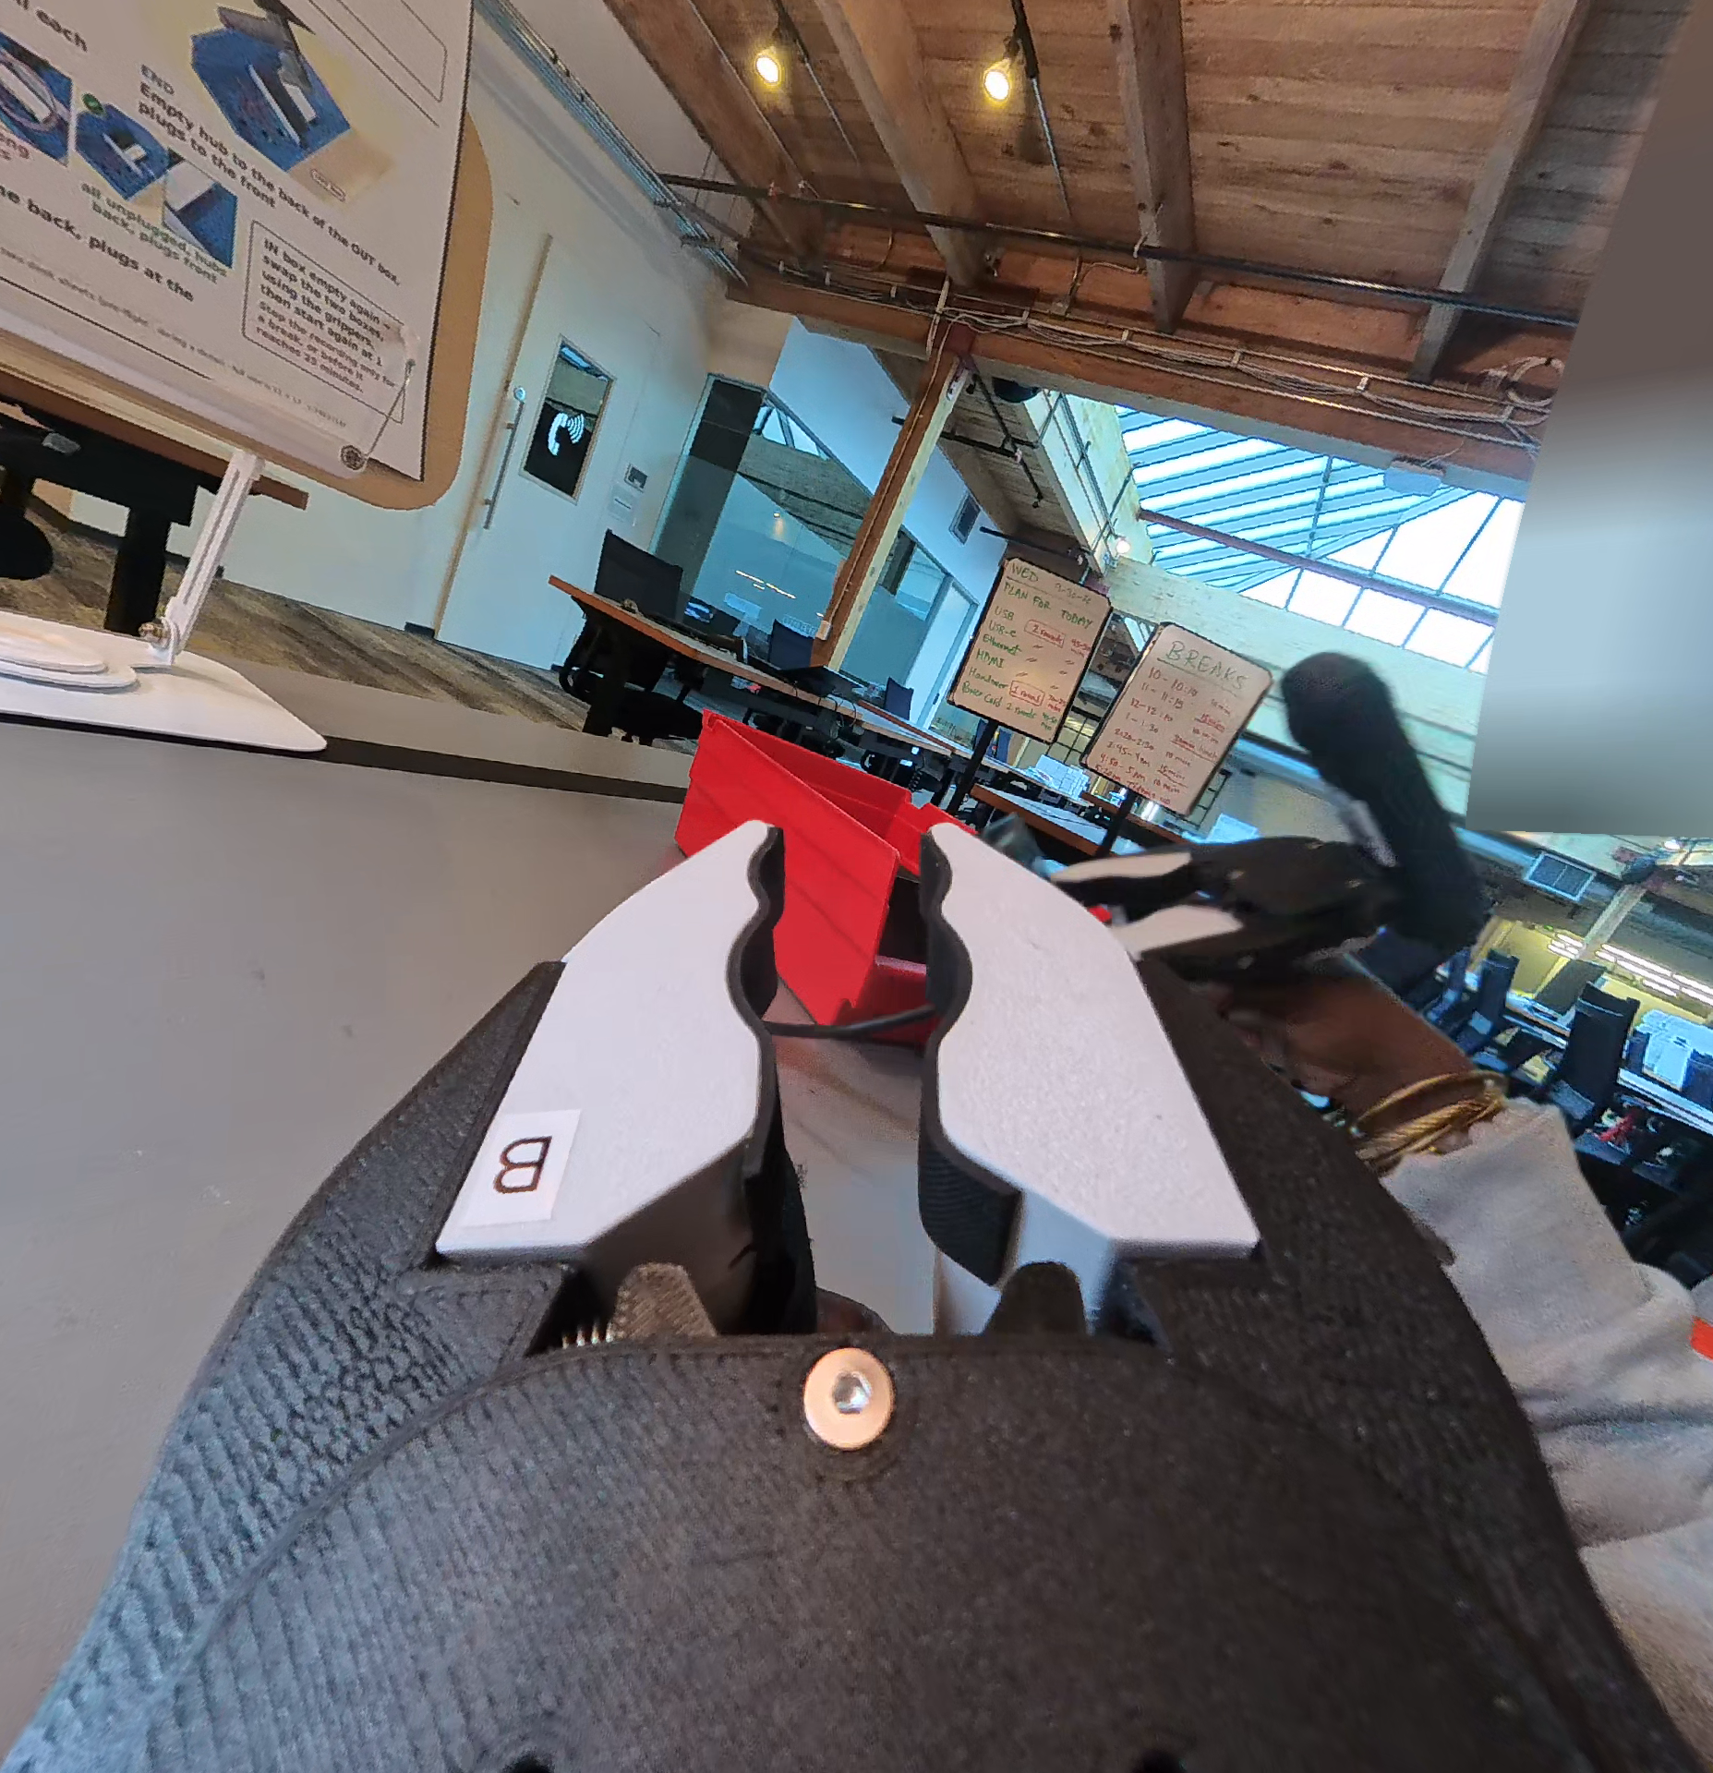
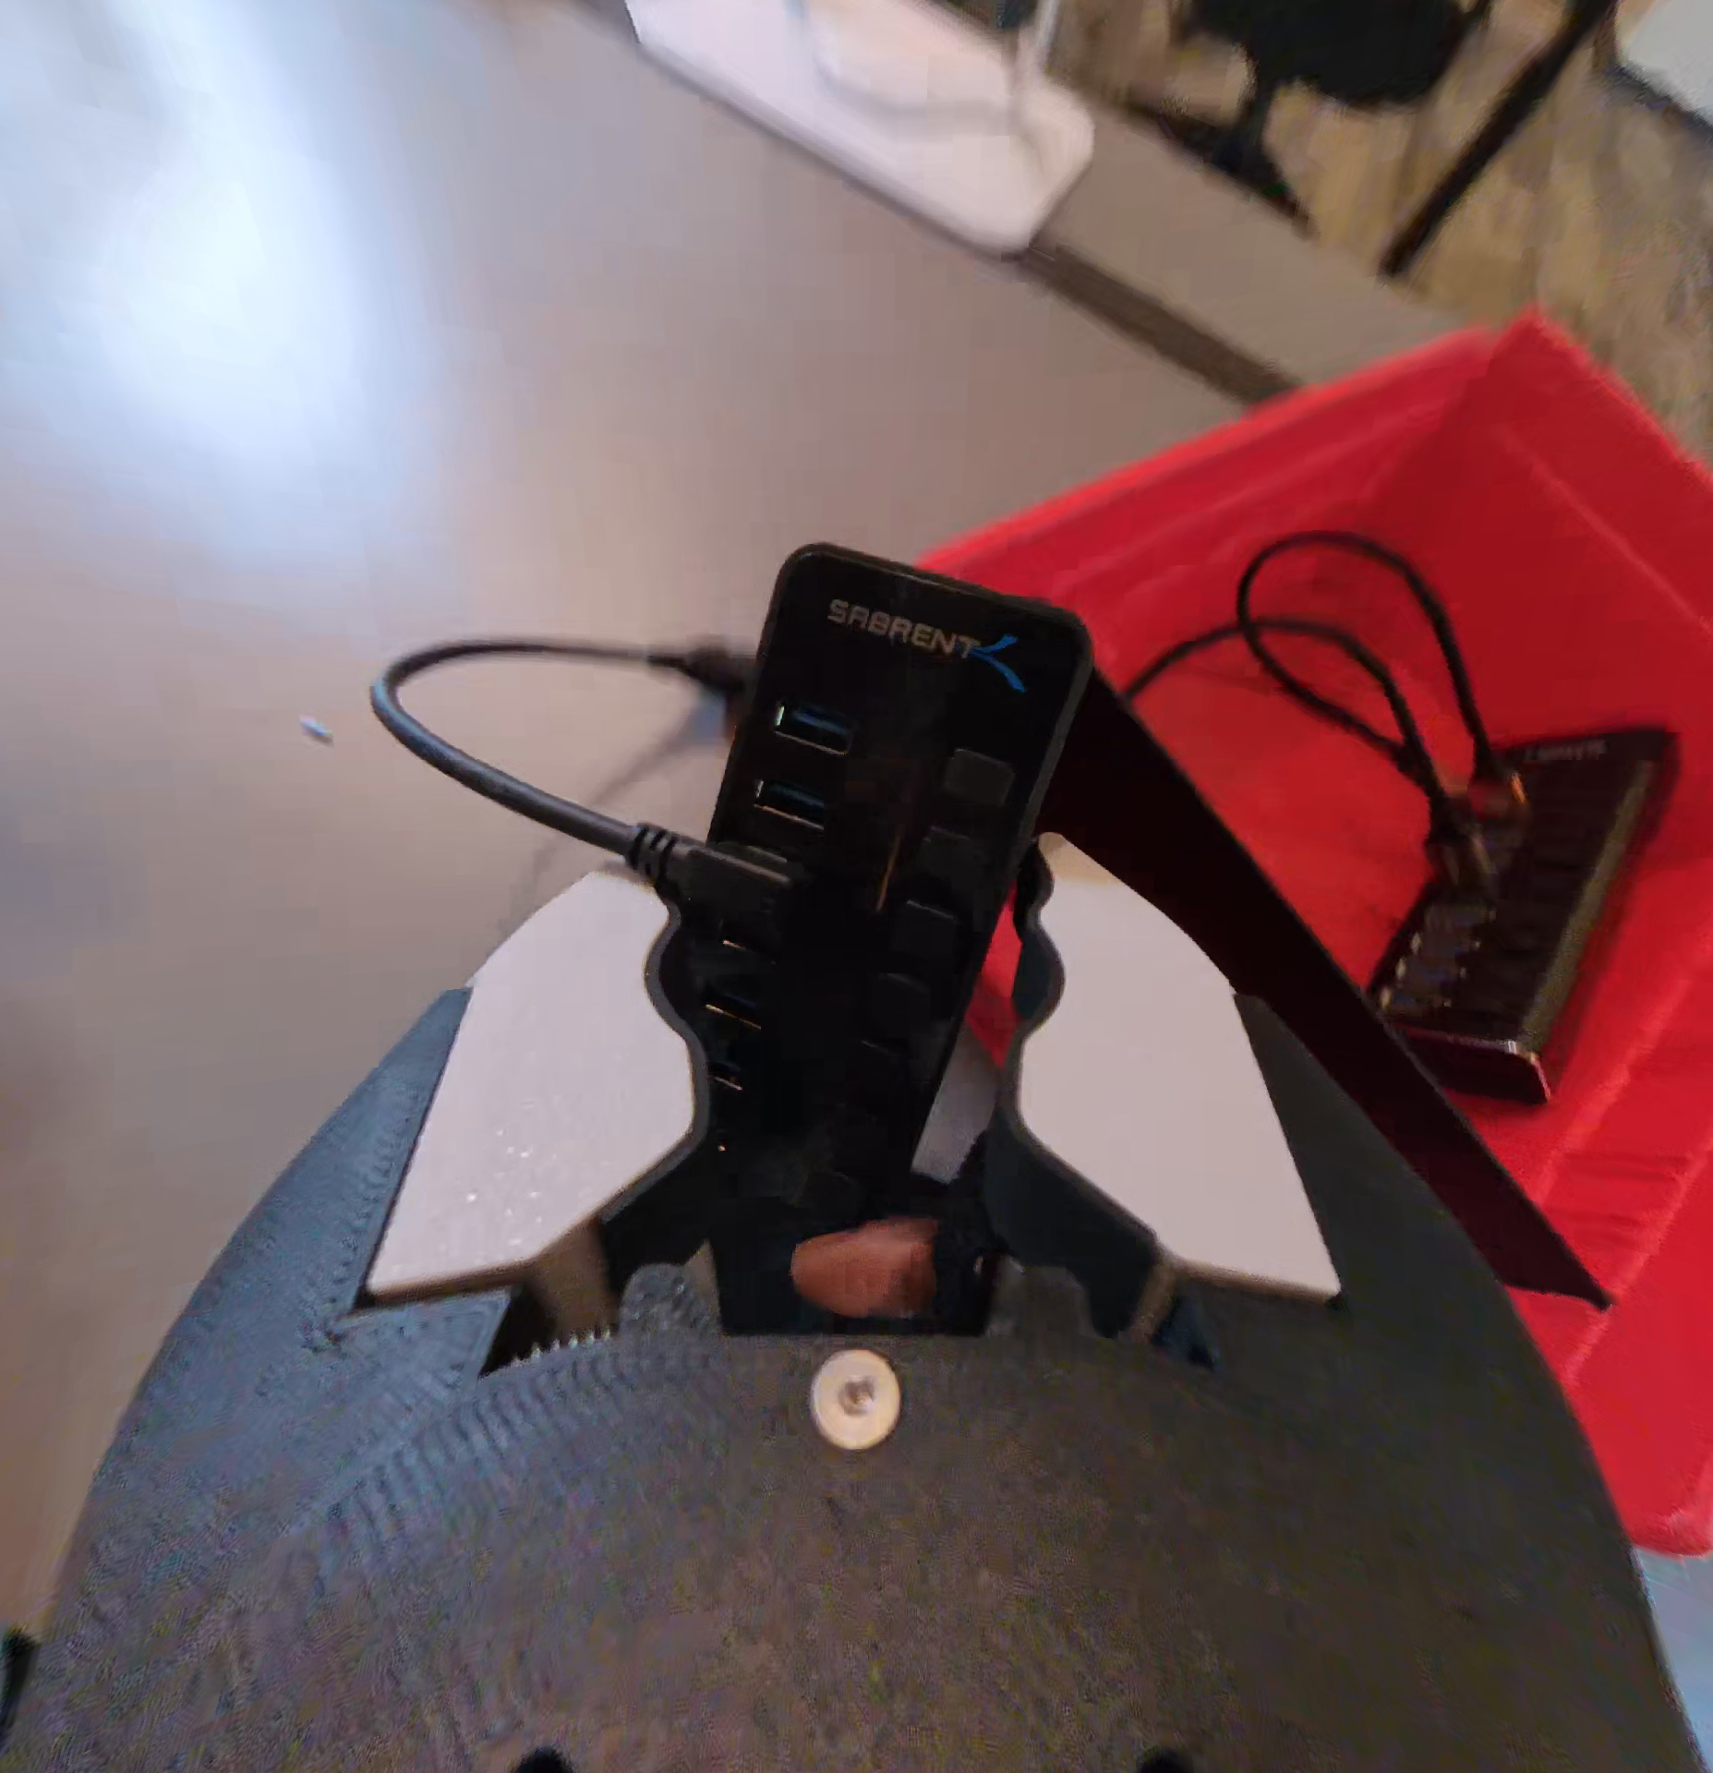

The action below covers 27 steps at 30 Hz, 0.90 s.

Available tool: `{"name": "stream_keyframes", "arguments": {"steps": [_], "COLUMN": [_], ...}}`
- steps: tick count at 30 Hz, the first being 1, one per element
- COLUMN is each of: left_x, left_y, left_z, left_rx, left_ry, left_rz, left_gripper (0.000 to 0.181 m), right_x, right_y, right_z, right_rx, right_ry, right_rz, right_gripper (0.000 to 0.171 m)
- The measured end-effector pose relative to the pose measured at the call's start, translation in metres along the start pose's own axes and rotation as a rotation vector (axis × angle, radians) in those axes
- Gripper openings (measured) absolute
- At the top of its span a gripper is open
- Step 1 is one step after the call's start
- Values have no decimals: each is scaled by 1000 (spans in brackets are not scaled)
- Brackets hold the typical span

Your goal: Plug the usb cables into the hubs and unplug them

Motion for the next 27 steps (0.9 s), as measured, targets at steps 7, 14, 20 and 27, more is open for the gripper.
{"name": "stream_keyframes", "arguments": {"steps": [7,14,20,27], "left_x": [0,-1,-1,-1], "left_y": [0,2,2,3], "left_z": [0,0,0,-2], "left_rx": [-11,-37,-16,-20], "left_ry": [-8,-17,-13,-22], "left_rz": [-3,-9,-12,-15], "left_gripper": [26,26,26,26], "right_x": [65,118,73,-31], "right_y": [-54,-99,-84,-15], "right_z": [17,119,170,170], "right_rx": [-83,-139,-72,-87], "right_ry": [-160,230,523,394], "right_rz": [559,878,345,-198], "right_gripper": [66,66,66,69]}}
Point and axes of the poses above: each gripper's, where its closed fingertips meet, x back along the fingers, y out of its underside, z = x × y across the jaws, the point moved 7 cm from there along x, back along the fingers, and after that the axes turned 9 degrees about -y, right-handed, at the moved point
